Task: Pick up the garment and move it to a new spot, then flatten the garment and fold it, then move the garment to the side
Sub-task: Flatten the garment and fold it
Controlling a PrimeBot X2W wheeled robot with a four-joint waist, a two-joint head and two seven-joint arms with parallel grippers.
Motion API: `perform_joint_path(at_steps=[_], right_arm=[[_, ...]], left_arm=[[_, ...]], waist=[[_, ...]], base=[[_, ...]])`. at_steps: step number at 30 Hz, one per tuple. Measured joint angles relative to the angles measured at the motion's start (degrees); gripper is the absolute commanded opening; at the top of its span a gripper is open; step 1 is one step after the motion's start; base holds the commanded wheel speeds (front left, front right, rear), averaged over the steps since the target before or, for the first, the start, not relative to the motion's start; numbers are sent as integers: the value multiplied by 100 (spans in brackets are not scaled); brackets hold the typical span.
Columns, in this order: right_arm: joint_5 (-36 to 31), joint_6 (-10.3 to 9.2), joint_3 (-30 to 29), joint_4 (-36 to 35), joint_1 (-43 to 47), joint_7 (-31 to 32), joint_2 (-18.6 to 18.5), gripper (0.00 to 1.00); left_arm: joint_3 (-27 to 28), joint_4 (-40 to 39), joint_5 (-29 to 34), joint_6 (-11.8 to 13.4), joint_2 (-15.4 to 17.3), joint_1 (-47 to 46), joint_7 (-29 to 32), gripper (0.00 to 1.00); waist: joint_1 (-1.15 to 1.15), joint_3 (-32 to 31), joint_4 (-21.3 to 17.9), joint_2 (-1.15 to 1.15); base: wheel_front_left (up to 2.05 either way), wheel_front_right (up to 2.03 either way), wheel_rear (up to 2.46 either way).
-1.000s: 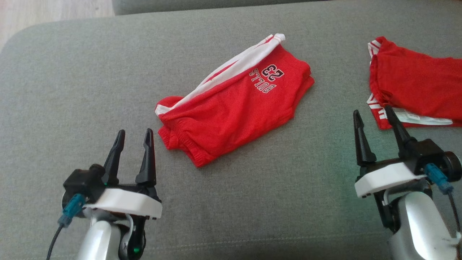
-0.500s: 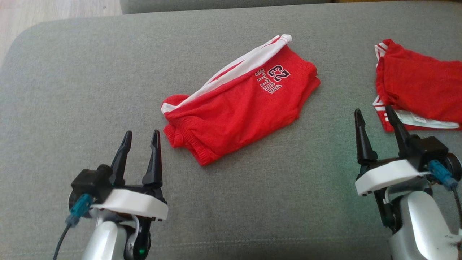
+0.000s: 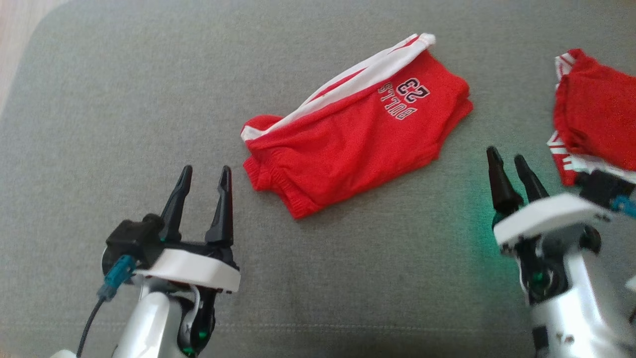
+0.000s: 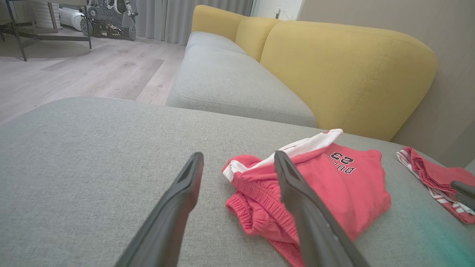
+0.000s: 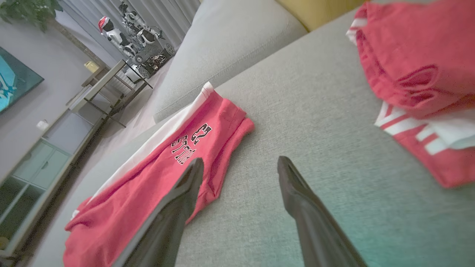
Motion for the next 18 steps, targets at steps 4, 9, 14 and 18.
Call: perform_joint_path(at_steps=[4,9,14,18], right_arm=[[891,0,-53,502,-632,548,1,100],[1028,0,-432,1517,-1425,944,0,100],[1024,0,-705,2301,-2112,1185,-45,100],[959,0,-884,2819,-2602,1236,-110,100]], left_arm=[[-107,-22,-1,-1,-2,-118,0,100],[-232,-10,-14,-1,-4,-227,0,100],[-394,-8,-103,4,-10,-344,0,100],[-505,-1,-111,25,-11,-397,0,100]], waist=[[0,175,130,0],[0,359,374,0],[0,524,657,0],[0,597,860,0]], base=[[0,0,0],[0,0,0],[0,0,0],[0,0,0]])
